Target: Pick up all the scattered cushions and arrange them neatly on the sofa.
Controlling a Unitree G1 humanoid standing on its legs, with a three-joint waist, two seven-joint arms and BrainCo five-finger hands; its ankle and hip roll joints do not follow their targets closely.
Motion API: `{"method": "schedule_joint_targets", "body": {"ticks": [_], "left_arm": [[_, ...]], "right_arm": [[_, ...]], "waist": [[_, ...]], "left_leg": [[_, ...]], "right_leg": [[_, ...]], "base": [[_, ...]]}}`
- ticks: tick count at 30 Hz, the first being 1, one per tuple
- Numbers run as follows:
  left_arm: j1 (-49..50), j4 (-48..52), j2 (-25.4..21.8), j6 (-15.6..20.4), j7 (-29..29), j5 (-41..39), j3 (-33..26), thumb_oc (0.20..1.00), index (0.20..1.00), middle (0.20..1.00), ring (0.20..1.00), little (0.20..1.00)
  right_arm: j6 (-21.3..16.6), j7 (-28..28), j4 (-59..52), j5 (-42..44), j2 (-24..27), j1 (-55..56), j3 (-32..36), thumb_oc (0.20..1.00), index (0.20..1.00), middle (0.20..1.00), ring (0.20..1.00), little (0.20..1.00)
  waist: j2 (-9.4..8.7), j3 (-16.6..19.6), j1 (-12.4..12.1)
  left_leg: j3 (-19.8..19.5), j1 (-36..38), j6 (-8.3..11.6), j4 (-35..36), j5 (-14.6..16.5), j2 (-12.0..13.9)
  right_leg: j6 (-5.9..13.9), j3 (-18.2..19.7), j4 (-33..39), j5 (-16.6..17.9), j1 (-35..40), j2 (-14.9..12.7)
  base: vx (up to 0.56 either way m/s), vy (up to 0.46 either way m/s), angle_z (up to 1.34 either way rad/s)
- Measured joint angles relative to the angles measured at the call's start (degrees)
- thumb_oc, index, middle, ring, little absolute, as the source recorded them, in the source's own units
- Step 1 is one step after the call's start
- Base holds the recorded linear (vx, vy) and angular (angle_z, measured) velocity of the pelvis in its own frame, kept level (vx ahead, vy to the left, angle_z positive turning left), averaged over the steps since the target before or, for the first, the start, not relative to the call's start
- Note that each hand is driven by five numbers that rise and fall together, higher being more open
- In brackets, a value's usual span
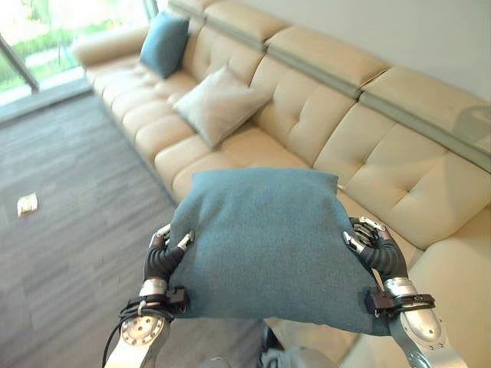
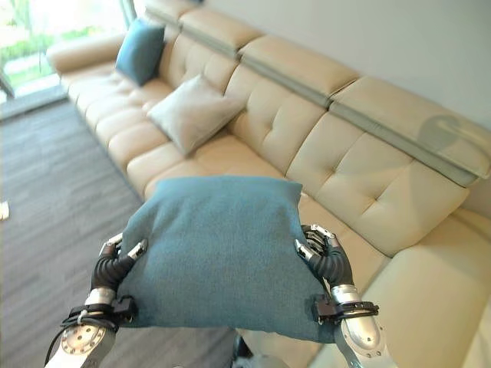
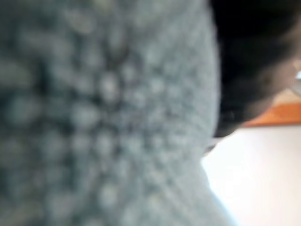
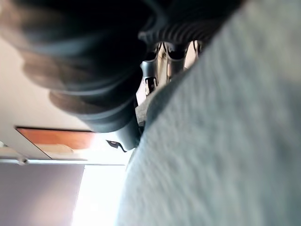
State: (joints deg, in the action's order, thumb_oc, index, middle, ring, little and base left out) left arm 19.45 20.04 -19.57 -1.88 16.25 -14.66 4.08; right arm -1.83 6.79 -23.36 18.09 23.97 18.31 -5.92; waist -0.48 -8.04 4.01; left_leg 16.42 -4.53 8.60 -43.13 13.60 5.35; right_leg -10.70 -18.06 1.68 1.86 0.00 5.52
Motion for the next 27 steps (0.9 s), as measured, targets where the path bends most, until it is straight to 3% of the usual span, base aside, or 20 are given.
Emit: {"method": "schedule_joint_targets", "body": {"ticks": [1,3,5,6,7,9,10,11,12,13,14,15,16,18,19,20,21,23,26,27], "left_arm": [[0.04,0.03,0.1,0.03,0.07,-0.02,-0.44,0.2,0.2,0.2,0.2,0.2],[0.02,0.02,0.5,0.05,0.15,-0.02,-0.21,0.2,0.2,0.2,0.2,0.2],[0.11,-0.16,0.64,0.03,0.08,-0.02,-0.15,0.2,0.2,0.2,0.2,0.2],[-0.04,-0.23,0.49,0.03,-0.01,-0.01,0.14,0.2,0.2,0.2,0.2,0.2],[0.03,-0.25,0.54,0.04,-0.1,0.0,0.34,0.2,0.2,0.2,0.2,0.2],[0.81,-0.67,0.72,0.07,-0.24,0.05,0.36,0.2,0.2,0.2,0.2,0.2],[0.63,-0.71,0.8,0.07,-0.22,0.05,0.29,0.2,0.2,0.2,0.2,0.2],[-0.12,-0.73,1.69,0.12,-0.3,0.07,0.75,0.2,0.2,0.2,0.2,0.2],[-1.61,-2.08,1.67,0.13,-0.13,0.07,1.03,0.2,0.2,0.2,0.2,0.2],[-3.82,-3.31,0.89,0.12,0.09,0.07,0.84,0.2,0.2,0.2,0.2,0.2],[-4.11,-3.42,0.49,0.2,0.32,0.07,0.79,0.2,0.2,0.2,0.2,0.2],[-3.6,-3.58,0.62,0.32,0.77,0.09,0.86,0.2,0.2,0.2,0.2,0.2],[-3.39,-3.74,0.8,0.32,1.01,0.09,0.99,0.2,0.2,0.2,0.2,0.2],[-4.25,-6.07,0.66,0.55,1.26,0.12,1.01,0.2,0.2,0.2,0.2,0.2],[-4.13,-6.17,0.68,0.57,1.18,0.12,1.01,0.2,0.2,0.2,0.2,0.2],[-4.88,-6.43,-0.1,1.18,1.34,1.09,1.75,0.2,0.2,0.2,0.2,0.2],[-4.76,-6.76,-0.42,1.23,1.48,1.96,1.69,0.2,0.2,0.2,0.2,0.2],[-4.47,-7.45,-0.81,1.21,1.93,2.41,0.72,0.2,0.2,0.2,0.2,0.2],[-4.32,-7.72,-1.49,1.21,2.4,2.59,0.13,0.2,0.2,0.2,0.2,0.2],[-4.03,-8.24,-1.47,1.21,2.86,3.01,0.21,0.2,0.2,0.2,0.2,0.2]], "right_arm": [[0.0,0.02,0.01,0.01,-0.13,-0.44,-0.18,0.2,0.2,0.2,0.2,0.2],[-0.06,0.05,-0.04,0.02,-0.45,-0.71,0.28,0.2,0.2,0.2,0.2,0.2],[-0.03,0.1,0.36,-0.02,-0.69,-1.47,-0.32,0.2,0.2,0.2,0.2,0.2],[-0.05,0.1,0.35,-0.09,-0.68,-1.14,-0.18,0.2,0.2,0.2,0.2,0.2],[-0.03,0.13,0.4,-0.1,-0.7,-0.96,-0.18,0.2,0.2,0.2,0.2,0.2],[-0.03,0.06,0.6,-0.24,-0.49,-0.95,-0.34,0.2,0.2,0.2,0.2,0.2],[-0.11,0.05,0.25,-0.35,-0.16,-0.23,-0.34,0.2,0.2,0.2,0.2,0.2],[-0.12,0.12,0.69,-0.76,1.27,-0.24,-0.07,0.2,0.2,0.2,0.2,0.2],[-0.11,0.12,2.23,-1.22,0.86,-0.24,-0.34,0.2,0.2,0.2,0.2,0.2],[0.03,0.12,3.17,-1.38,0.04,-0.16,-0.27,0.2,0.2,0.2,0.2,0.2],[0.07,0.1,3.22,-1.86,-0.39,-0.5,-0.22,0.2,0.2,0.2,0.2,0.2],[0.06,0.0,3.19,-2.43,0.12,-1.38,-0.01,0.2,0.2,0.2,0.2,0.2],[0.03,-0.06,3.08,-2.55,1.18,-2.66,0.39,0.2,0.2,0.2,0.2,0.2],[0.18,0.04,4.64,-3.31,0.08,-5.16,-0.07,0.2,0.2,0.2,0.2,0.2],[0.08,-0.02,4.4,-3.42,0.15,-4.93,-0.17,0.2,0.2,0.2,0.2,0.2],[0.11,0.04,5.08,-3.48,-0.71,-5.0,-0.4,0.2,0.2,0.2,0.2,0.2],[0.16,0.04,5.2,-3.48,-1.12,-5.1,-0.83,0.2,0.2,0.2,0.2,0.2],[0.19,0.11,5.15,-3.48,-1.46,-4.92,-2.23,0.2,0.2,0.2,0.2,0.2],[0.69,0.13,5.23,-3.5,-1.89,-4.99,-4.03,0.2,0.2,0.2,0.2,0.2],[0.73,0.13,5.23,-3.5,-2.21,-4.77,-4.56,0.2,0.2,0.2,0.2,0.2]], "waist": [[-0.16,-0.07,-0.45],[-1.02,-0.48,0.28],[-2.41,-1.47,0.63],[-3.32,-2.04,2.36],[-3.55,-2.11,2.8],[-3.79,-2.31,2.71],[-2.26,-2.02,3.41],[0.36,-2.28,4.41],[0.42,-2.56,5.06],[-1.45,-4.49,5.5],[-1.54,-5.22,4.8],[0.17,-5.17,2.65],[3.28,-5.15,2.37],[4.3,-5.31,2.85],[4.15,-5.3,2.97],[2.98,-5.39,2.69],[2.54,-5.39,1.97],[2.03,-5.26,1.23],[0.79,-4.99,0.08],[0.3,-4.85,-0.15]], "left_leg": [[-0.26,-0.83,-0.11,0.42,0.06,0.1],[-3.03,-3.68,-2.1,7.65,1.13,-1.02],[-5.04,-4.5,-4.19,19.64,0.97,-2.73],[-6.6,-5.05,-6.61,26.78,-2.02,-3.3],[-7.71,-5.53,-6.91,29.72,-4.05,-4.15],[-17.78,-3.58,-6.55,38.69,-9.15,-4.87],[-20.09,-1.62,-6.42,40.46,-13.19,-4.01],[-25.34,1.99,-6.21,42.96,-20.64,-2.41],[-24.94,2.72,-5.81,42.76,-20.38,-4.02],[-23.71,0.55,-5.03,34.14,-19.29,-7.68],[-23.81,-1.53,-5.77,30.41,-15.56,-8.96],[-24.1,1.45,-6.9,38.74,-15.42,-8.03],[-23.96,3.56,-7.19,43.67,-15.55,-6.05],[-19.66,6.11,-7.6,47.69,-16.54,-6.01],[-18.11,5.85,-7.74,47.78,-17.89,-6.69],[-12.3,5.61,-9.2,48.15,-16.87,-7.08],[-9.88,5.36,-9.68,48.15,-16.53,-6.94],[-6.12,4.36,-9.55,47.79,-16.83,-6.65],[-2.65,4.5,-9.93,47.78,-16.87,-6.16],[-2.1,4.7,-9.55,47.8,-16.63,-6.01]], "right_leg": [[0.1,0.43,-0.04,0.44,0.43,-0.05],[0.8,5.97,0.92,-0.13,2.32,-0.64],[2.02,9.16,0.86,-0.69,4.2,-2.22],[3.32,9.97,0.57,-1.5,5.71,-3.69],[4.37,10.48,0.18,-2.14,6.1,-4.12],[6.05,17.76,0.45,-2.8,7.48,-5.43],[6.93,18.31,1.16,-3.16,8.0,-5.41],[8.55,20.67,0.9,-4.09,7.84,-4.51],[11.06,21.56,1.61,-4.01,8.26,-6.68],[12.82,21.51,2.94,-2.16,9.98,-10.46],[12.93,22.94,2.58,-1.46,9.93,-11.49],[12.97,26.78,1.88,-1.45,8.38,-11.17],[13.33,28.97,1.94,-1.72,7.9,-9.5],[15.77,30.3,1.76,-2.02,6.96,-10.51],[16.71,29.9,1.95,-2.51,6.14,-11.68],[17.54,31.8,1.21,-1.57,2.64,-12.63],[17.86,32.24,1.17,-1.68,0.96,-12.93],[19.01,30.17,2.35,-1.09,-0.37,-14.07],[19.63,22.24,3.36,0.72,-0.57,-15.12],[19.7,21.13,3.35,3.15,-0.91,-15.28]], "base": [[0.23,0.08,-1.2],[0.13,0.089,-1.08],[0.09,0.107,-1.11],[0.16,0.098,-0.65],[0.17,0.085,-0.65],[0.13,0.068,-1.38],[0.15,0.108,-1.58],[0.21,0.18,-0.94],[0.31,0.302,-1.09],[0.31,0.338,-1.0],[0.28,0.335,-1.52],[0.2,0.263,-1.74],[0.13,0.181,-1.94],[0.13,0.241,-1.29],[0.13,0.292,-1.22],[0.04,0.182,-1.4],[0.01,0.142,-1.7],[0.03,0.087,-1.16],[0.05,0.019,-0.58],[0.15,0.033,-0.29]]}}
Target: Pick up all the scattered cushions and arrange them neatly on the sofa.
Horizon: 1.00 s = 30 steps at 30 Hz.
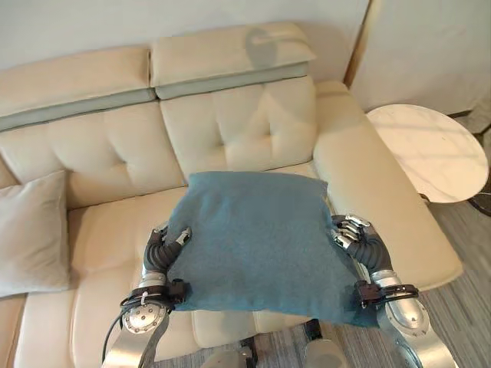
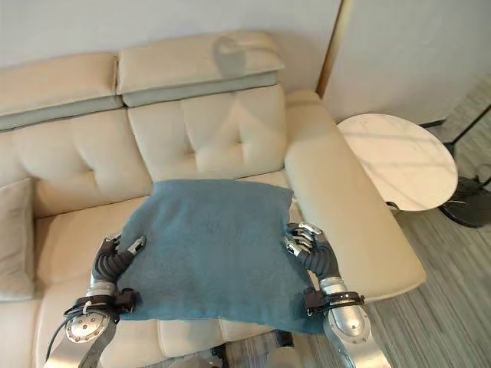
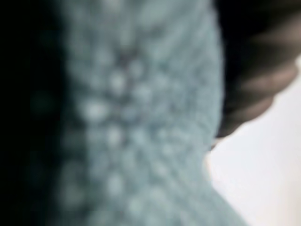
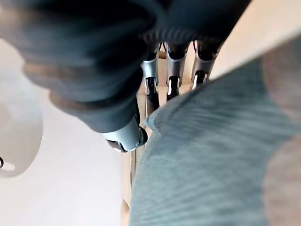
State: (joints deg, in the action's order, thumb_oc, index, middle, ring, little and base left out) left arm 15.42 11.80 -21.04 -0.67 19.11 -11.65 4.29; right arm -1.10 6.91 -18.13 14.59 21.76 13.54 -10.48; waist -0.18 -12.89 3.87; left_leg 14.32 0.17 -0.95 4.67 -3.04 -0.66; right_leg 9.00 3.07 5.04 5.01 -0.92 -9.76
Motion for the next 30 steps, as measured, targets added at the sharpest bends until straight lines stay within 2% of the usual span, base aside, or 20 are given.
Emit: {"method": "schedule_joint_targets", "body": {"ticks": [4,7,9,10,11,12,13,14,16,17,18,21,22,23,24,26,27,28,30], "left_arm": [[0.32,-2.05,1.56,0.0,0.37,1.57,0.64,0.2,0.2,0.2,0.2,0.2],[-1.59,-2.32,2.85,0.0,2.51,1.75,3.67,0.2,0.2,0.2,0.2,0.2],[-13.3,-9.05,3.12,0.37,7.84,2.25,7.44,0.2,0.2,0.2,0.2,0.2],[-23.03,-13.74,6.94,0.38,13.25,4.1,8.93,0.2,0.2,0.2,0.2,0.2],[-30.97,-17.79,8.67,0.74,17.53,4.54,9.87,0.2,0.2,0.2,0.2,0.2],[-46.31,-28.77,7.05,0.55,21.94,6.28,14.83,0.2,0.2,0.2,0.2,0.2],[-55.13,-35.54,5.29,0.53,25.25,7.28,18.18,0.2,0.2,0.2,0.2,0.2],[-65.42,-40.83,1.97,0.37,27.92,9.18,19.62,0.2,0.2,0.2,0.2,0.2],[-69.53,-42.0,-0.45,0.37,30.22,11.58,19.09,0.2,0.2,0.2,0.2,0.2],[-72.5,-44.78,-2.42,0.24,31.38,13.28,21.07,0.2,0.2,0.2,0.2,0.2],[-76.24,-47.53,-3.77,0.21,32.69,13.4,22.62,0.2,0.2,0.2,0.2,0.2],[-88.63,-57.75,-6.74,-0.88,33.35,13.35,29.15,0.2,0.2,0.2,0.2,0.2],[-91.11,-58.8,-7.48,-1.32,33.28,13.32,30.15,0.2,0.2,0.2,0.2,0.2],[-93.79,-62.87,-7.86,-1.18,33.11,13.44,33.79,0.225,0.225,0.225,0.225,0.225],[-97.61,-67.52,-8.35,-1.67,31.48,13.6,37.74,1.0,1.0,1.0,1.0,1.0],[-100.84,-72.73,-8.7,-1.94,30.11,15.59,42.76,1.0,1.0,1.0,1.0,1.0],[-101.62,-74.11,-8.77,-2.73,29.11,15.54,42.84,1.0,1.0,1.0,1.0,1.0],[-101.77,-74.33,-9.08,-2.96,28.83,15.57,42.88,1.0,1.0,1.0,1.0,1.0],[-104.44,-79.23,-9.57,-3.12,26.86,15.77,44.51,1.0,1.0,1.0,1.0,1.0]], "right_arm": [[0.28,0.04,1.79,-0.05,0.16,-0.39,-0.08,0.2,0.2,0.2,0.2,0.2],[0.21,3.27,5.61,-2.84,0.04,-4.12,-1.31,0.2,0.2,0.2,0.2,0.2],[0.18,9.27,14.25,-7.43,2.03,-18.33,-5.94,0.2,0.2,0.2,0.2,0.2],[0.5,14.64,19.21,-10.54,1.66,-29.72,-6.49,0.2,0.2,0.2,0.2,0.2],[0.05,18.16,23.53,-12.17,1.62,-39.07,-6.83,0.2,0.2,0.2,0.2,0.2],[0.63,22.19,31.96,-14.39,4.35,-53.4,-9.42,0.2,0.2,0.2,0.2,0.2],[0.48,25.07,37.16,-15.87,5.29,-61.59,-11.33,0.2,0.2,0.2,0.2,0.2],[0.44,29.03,40.55,-17.34,5.21,-72.12,-10.28,0.2,0.2,0.2,0.2,0.2],[-0.28,32.72,40.27,-19.4,5.06,-75.15,-9.82,0.2,0.2,0.2,0.2,0.2],[-0.67,34.9,42.43,-20.15,5.22,-77.35,-11.0,0.2,0.2,0.2,0.2,0.2],[-1.12,36.76,44.99,-20.23,5.61,-80.21,-13.63,0.2,0.2,0.2,0.2,0.2],[-1.02,39.28,54.26,-20.07,6.53,-89.3,-19.0,0.2,0.2,0.2,0.2,0.2],[-1.21,39.92,55.18,-19.8,6.67,-90.12,-19.28,0.2,0.2,0.2,0.2,0.2],[-1.62,40.46,58.27,-19.42,6.98,-91.79,-21.93,0.2,0.2,0.2,0.2,0.2],[-1.66,40.14,61.96,-18.2,7.39,-94.96,-25.89,0.2,0.2,0.2,0.2,0.2],[-2.21,39.72,67.43,-17.67,7.51,-99.86,-32.26,0.2,0.2,0.2,0.2,0.2],[-2.22,38.91,68.46,-17.36,7.67,-101.77,-33.77,0.2,0.2,0.2,0.2,0.2],[-2.26,38.46,68.73,-17.36,7.91,-102.61,-34.12,1.0,1.0,1.0,1.0,1.0],[-1.88,37.26,74.52,-17.34,8.71,-106.12,-38.24,1.0,1.0,1.0,1.0,1.0]], "waist": [[0.37,0.19,-0.32],[0.72,0.92,-0.35],[0.82,1.25,-0.23],[1.24,0.55,-1.16],[1.38,-1.14,-1.49],[2.57,-3.51,-1.71],[3.29,-4.22,-1.92],[3.76,-5.45,-2.41],[3.86,-7.37,-2.46],[3.8,-7.52,-2.42],[3.79,-7.61,-2.39],[3.77,-7.54,-2.27],[3.74,-7.53,-2.28],[3.74,-7.53,-2.03],[3.73,-7.52,-1.84],[3.71,-7.52,-1.52],[3.59,-7.6,-1.45],[3.51,-7.66,-1.39],[2.54,-8.32,-1.66]], "left_leg": [[-0.15,1.59,1.3,0.33,-0.08,2.1],[-1.29,0.95,1.85,-0.07,-0.47,3.09],[-2.93,-4.12,1.8,-0.23,-2.45,3.22],[-3.28,-9.25,1.47,-0.21,-5.1,3.58],[-4.36,-12.35,1.24,-0.72,-6.59,3.55],[-5.81,-17.78,1.42,-3.21,-7.63,3.89],[-6.42,-22.5,1.63,-5.92,-7.25,4.22],[-7.0,-28.07,2.58,-6.11,-6.84,4.46],[-7.42,-30.16,4.01,-5.51,-8.01,4.3],[-7.69,-32.41,4.14,-6.06,-8.1,4.54],[-7.96,-35.1,4.08,-6.63,-8.03,4.36],[-9.42,-43.34,3.99,-10.15,-8.25,3.95],[-9.56,-45.83,3.06,-10.33,-9.79,3.96],[-10.0,-47.18,2.74,-10.59,-10.07,3.73],[-10.32,-49.44,2.53,-10.66,-10.27,3.41],[-10.37,-52.4,2.04,-11.35,-10.65,3.06],[-10.34,-54.16,1.89,-11.51,-10.77,3.04],[-10.35,-55.02,1.85,-11.59,-10.81,3.03],[-10.34,-56.97,1.84,-12.08,-10.82,3.05]], "right_leg": [[-1.0,-0.27,0.01,0.24,1.63,2.31],[-1.88,-2.01,-0.31,-0.09,2.14,3.14],[-2.48,-3.43,-0.29,1.31,-2.31,3.25],[-2.55,-4.84,-2.11,2.35,-7.85,3.38],[-2.69,-4.83,-2.79,3.13,-10.92,3.69],[-2.71,-6.43,-3.27,4.8,-14.47,3.43],[-2.58,-6.52,-6.35,3.71,-19.12,3.56],[-3.3,-6.17,-9.37,2.85,-26.11,4.01],[-3.54,-6.38,-10.28,3.56,-28.81,4.07],[-3.78,-6.39,-12.17,3.23,-31.63,4.07],[-4.44,-6.34,-14.69,2.06,-35.21,3.6],[-4.68,-6.28,-20.36,0.61,-44.08,3.32],[-4.56,-6.27,-22.3,0.93,-47.21,3.24],[-4.72,-6.28,-23.49,0.5,-48.81,3.06],[-4.79,-6.37,-24.8,0.02,-51.5,2.7],[-4.75,-6.16,-26.31,-0.52,-54.9,2.35],[-4.79,-6.16,-26.54,-0.54,-56.73,2.32],[-4.79,-6.15,-26.8,-0.54,-57.68,2.28],[-4.92,-5.98,-27.83,-0.65,-59.98,2.18]], "base": [[0.14,0.037,-0.05],[-0.13,0.011,0.2],[-0.35,-0.033,0.35],[-0.54,-0.026,0.45],[-0.42,0.016,0.55],[-0.32,0.026,0.4],[-0.15,0.023,0.35],[-0.02,0.003,0.04],[-0.01,0.018,0.05],[0.02,0.035,0.1],[0.03,0.03,0.07],[0.04,0.026,0.12],[0.07,0.036,0.16],[0.08,0.048,0.19],[0.05,0.024,0.17],[0.03,0.038,0.09],[0.03,0.036,0.04],[0.03,0.015,0.02],[0.02,0.004,0.01]]}}
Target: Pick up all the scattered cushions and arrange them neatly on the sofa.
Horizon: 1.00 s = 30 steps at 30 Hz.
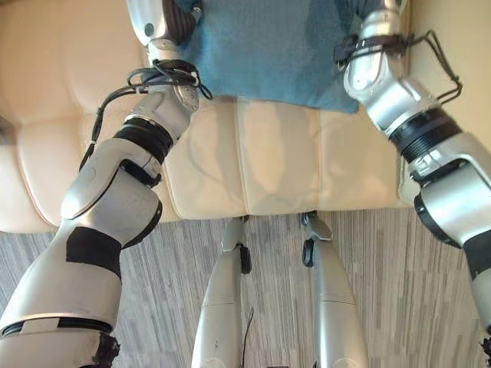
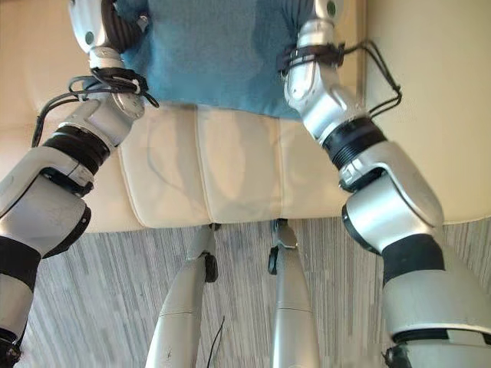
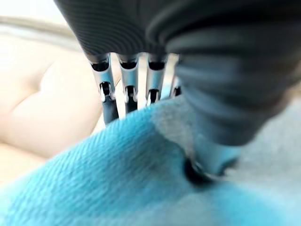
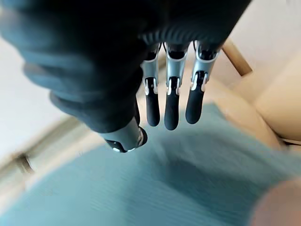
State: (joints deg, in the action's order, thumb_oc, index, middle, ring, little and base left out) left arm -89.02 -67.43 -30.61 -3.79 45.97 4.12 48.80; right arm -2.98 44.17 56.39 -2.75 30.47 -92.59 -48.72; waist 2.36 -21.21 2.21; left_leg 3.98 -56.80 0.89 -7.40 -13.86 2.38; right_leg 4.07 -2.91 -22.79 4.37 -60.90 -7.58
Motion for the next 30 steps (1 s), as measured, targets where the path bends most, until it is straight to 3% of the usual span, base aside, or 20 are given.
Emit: {"method": "schedule_joint_targets", "body": {"ticks": [3,4,7,10,11,12,13,14,16,18,20,22,26,30], "left_arm": [[-4.29,-3.09,-2.17,0.58,-3.42,2.75,3.41,1.0,1.0,1.0,1.0,1.0],[-4.55,-2.79,-4.39,0.13,-5.01,3.85,3.06,1.0,1.0,1.0,1.0,1.0],[-0.85,-4.08,-5.23,0.01,-8.2,2.39,-4.32,1.0,1.0,1.0,1.0,1.0],[7.76,-4.86,-4.97,1.11,-12.67,-9.26,-17.51,1.0,1.0,1.0,1.0,1.0],[12.56,-4.83,-4.75,1.25,-14.55,-15.71,-23.54,1.0,1.0,1.0,1.0,1.0],[14.63,-5.08,-4.73,1.25,-15.25,-19.13,-24.84,1.0,1.0,1.0,1.0,1.0],[18.1,-3.54,-4.61,2.13,-17.83,-25.81,-29.04,1.0,1.0,1.0,1.0,1.0],[22.42,-2.04,-4.5,3.78,-21.22,-33.61,-31.0,1.0,1.0,1.0,1.0,1.0],[30.93,6.56,-5.59,6.42,-26.27,-38.6,-37.26,1.0,1.0,1.0,1.0,1.0],[37.31,6.66,-5.82,6.91,-29.23,-39.18,-37.51,1.0,1.0,1.0,1.0,1.0],[45.15,10.23,-5.95,7.08,-31.33,-39.04,-39.23,1.0,1.0,1.0,1.0,1.0],[53.95,13.07,-5.36,7.42,-33.15,-38.87,-40.63,1.0,1.0,1.0,1.0,1.0],[71.81,16.9,-0.43,6.63,-35.82,-36.35,-44.74,1.0,1.0,1.0,1.0,1.0],[82.87,22.11,1.93,5.58,-37.27,-31.74,-47.09,1.0,1.0,1.0,1.0,1.0]], "right_arm": [[-0.44,-1.65,5.45,-1.65,3.44,-2.79,-4.4,1.0,1.0,1.0,1.0,1.0],[0.67,-2.17,5.78,-1.6,5.42,-2.73,-1.34,1.0,1.0,1.0,1.0,1.0],[1.93,-3.59,8.42,1.27,7.36,-0.57,6.73,1.0,1.0,1.0,1.0,1.0],[3.06,-6.24,8.11,8.21,7.07,7.74,15.68,1.0,1.0,1.0,1.0,1.0],[3.2,-7.26,6.31,12.87,5.84,12.7,22.54,1.0,1.0,1.0,1.0,1.0],[3.38,-7.65,6.25,15.38,5.33,14.71,24.28,1.0,1.0,1.0,1.0,1.0],[2.52,-8.75,4.78,20.25,3.7,18.69,30.41,1.0,1.0,1.0,1.0,1.0],[1.85,-10.33,4.29,28.12,1.65,24.52,33.88,1.0,1.0,1.0,1.0,1.0],[0.58,-17.73,0.33,37.07,1.64,34.09,38.54,1.0,1.0,1.0,1.0,1.0],[0.91,-22.2,1.76,40.01,1.81,40.64,38.44,1.0,1.0,1.0,1.0,1.0],[0.83,-25.4,-0.61,39.76,2.44,47.95,39.27,1.0,1.0,1.0,1.0,1.0],[0.69,-28.18,-2.79,38.06,1.73,56.15,41.19,1.0,1.0,1.0,1.0,1.0],[3.25,-33.16,-4.1,29.73,-0.38,70.58,42.45,1.0,1.0,1.0,1.0,1.0],[4.43,-35.68,-7.8,21.49,-2.09,77.39,43.78,1.0,1.0,1.0,1.0,1.0]], "waist": [[-0.6,-0.89,-0.18],[-0.61,-0.88,0.05],[-0.61,-0.88,0.35],[-0.79,-1.02,0.81],[-0.89,-1.07,1.14],[-0.88,-1.07,1.21],[-0.9,-1.07,1.34],[-1.02,-0.85,1.22],[-1.47,-1.28,0.51],[-1.42,-1.1,0.39],[-1.5,0.29,0.26],[-1.88,1.43,0.08],[-3.28,6.97,-0.79],[-3.81,11.24,-1.23]], "left_leg": [[-0.31,-0.24,0.01,-0.51,0.01,-0.45],[-0.33,-0.24,0.02,-0.75,0.06,-0.75],[-0.23,-0.01,-0.21,-2.23,0.46,-0.99],[-0.13,3.58,-0.16,-2.26,0.86,-0.84],[-0.05,6.31,-0.08,-1.69,1.24,-0.73],[0.03,8.12,-0.06,-1.02,1.24,-0.66],[-0.02,10.52,0.07,-0.64,1.39,-0.6],[-0.17,15.09,0.83,1.02,2.03,-0.39],[0.02,20.76,0.7,2.21,2.29,0.17],[-0.19,27.21,0.6,4.09,2.45,0.19],[-0.22,31.89,0.9,6.11,3.44,0.29],[-0.08,36.9,1.07,7.77,3.71,0.2],[0.37,46.32,0.4,12.08,4.43,-0.91],[1.22,49.82,0.59,12.34,5.95,-1.12]], "right_leg": [[-0.05,-0.06,-1.57,-1.05,-0.51,-0.67],[0.0,-0.04,-2.3,-1.5,-0.61,-0.86],[0.11,0.19,-3.12,-1.57,-0.18,-0.88],[0.09,0.35,-2.51,-1.56,3.54,-0.68],[0.09,0.4,-1.47,-1.56,6.44,-0.47],[0.1,0.4,-0.98,-1.56,8.11,-0.46],[0.11,0.21,-0.04,-1.57,10.82,-0.22],[0.81,-0.12,1.92,-2.11,15.69,0.03],[0.26,-0.72,4.13,-0.92,21.86,0.26],[0.54,-1.54,7.55,-0.85,29.11,0.36],[1.46,-2.01,11.13,-1.27,34.72,0.44],[1.86,-2.25,15.76,0.12,40.97,0.81],[2.01,-3.21,27.81,4.18,53.86,0.45],[2.36,-3.3,27.82,3.56,57.23,0.18]], "base": [[0.04,0.03,0.1],[0.01,0.039,0.11],[-0.01,0.011,0.01],[0.0,0.022,-0.05],[0.01,0.027,-0.11],[0.02,0.023,-0.1],[0.05,0.01,-0.03],[0.09,0.013,-0.04],[0.09,0.023,-0.06],[0.11,0.064,-0.01],[0.09,0.064,0.03],[0.07,0.081,-0.04],[0.03,0.104,0.0],[-0.02,0.072,-0.03]]}}
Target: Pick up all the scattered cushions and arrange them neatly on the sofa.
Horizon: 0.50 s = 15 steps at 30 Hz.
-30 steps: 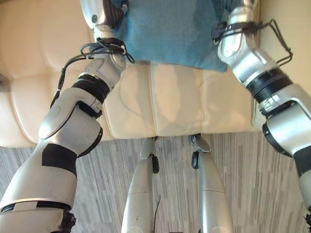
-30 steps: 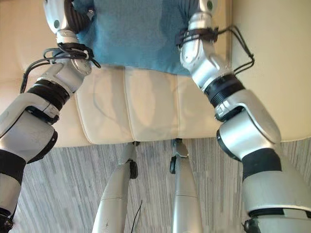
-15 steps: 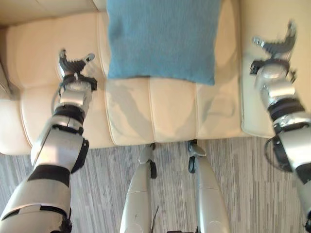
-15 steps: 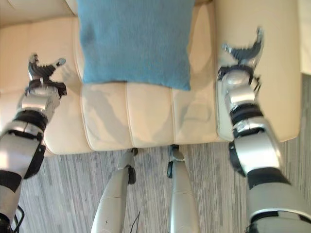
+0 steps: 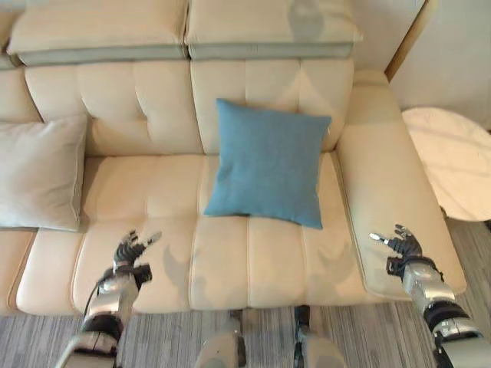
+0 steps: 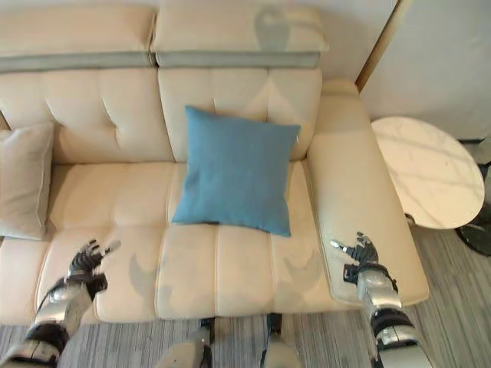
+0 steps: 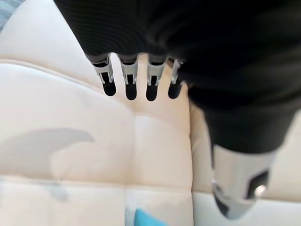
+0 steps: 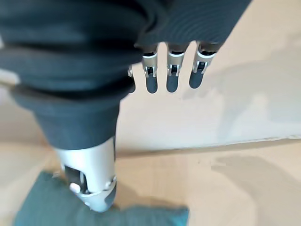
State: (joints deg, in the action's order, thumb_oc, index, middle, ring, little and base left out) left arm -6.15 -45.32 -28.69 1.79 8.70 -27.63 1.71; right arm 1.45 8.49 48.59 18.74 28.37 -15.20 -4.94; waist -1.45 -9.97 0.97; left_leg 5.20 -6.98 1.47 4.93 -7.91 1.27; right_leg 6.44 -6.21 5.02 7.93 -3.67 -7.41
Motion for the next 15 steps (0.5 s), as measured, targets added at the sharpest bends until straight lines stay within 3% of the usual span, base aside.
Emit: {"method": "schedule_joint_targets", "body": {"ticks": [5,8,15], "left_arm": [[6.94,3.65,3.94,-1.26,-0.31,4.26,-3.3,1.0,1.0,1.0,1.0,1.0],[11.08,2.41,7.08,-2.33,-0.71,6.87,-2.28,1.0,1.0,1.0,1.0,1.0],[14.9,2.8,9.1,-3.76,-1.41,11.52,-0.7,1.0,1.0,1.0,1.0,1.0]], "right_arm": [[0.88,-0.6,-3.03,-6.81,-2.08,6.31,1.9,1.0,1.0,1.0,1.0,1.0],[2.04,-0.64,-2.26,-8.07,-4.83,11.6,3.31,1.0,1.0,1.0,1.0,1.0],[2.79,-1.57,-1.75,-9.27,-7.39,18.33,3.44,1.0,1.0,1.0,1.0,1.0]], "waist": [[-0.48,3.85,-0.08],[-0.57,6.35,-0.19],[-0.92,7.07,-0.15]], "left_leg": [[0.06,3.09,-0.11,0.16,0.49,-0.09],[0.13,4.46,-0.66,0.18,1.28,-0.17],[1.57,5.21,-0.7,0.16,1.25,-0.38]], "right_leg": [[0.39,0.03,0.07,-1.43,3.09,-0.13],[-0.2,0.06,0.08,-2.76,4.08,-0.29],[0.18,-0.25,0.01,-2.55,4.14,-1.1]], "base": [[-0.02,0.057,-0.01],[-0.02,0.091,-0.03],[-0.13,0.067,-0.09]]}}
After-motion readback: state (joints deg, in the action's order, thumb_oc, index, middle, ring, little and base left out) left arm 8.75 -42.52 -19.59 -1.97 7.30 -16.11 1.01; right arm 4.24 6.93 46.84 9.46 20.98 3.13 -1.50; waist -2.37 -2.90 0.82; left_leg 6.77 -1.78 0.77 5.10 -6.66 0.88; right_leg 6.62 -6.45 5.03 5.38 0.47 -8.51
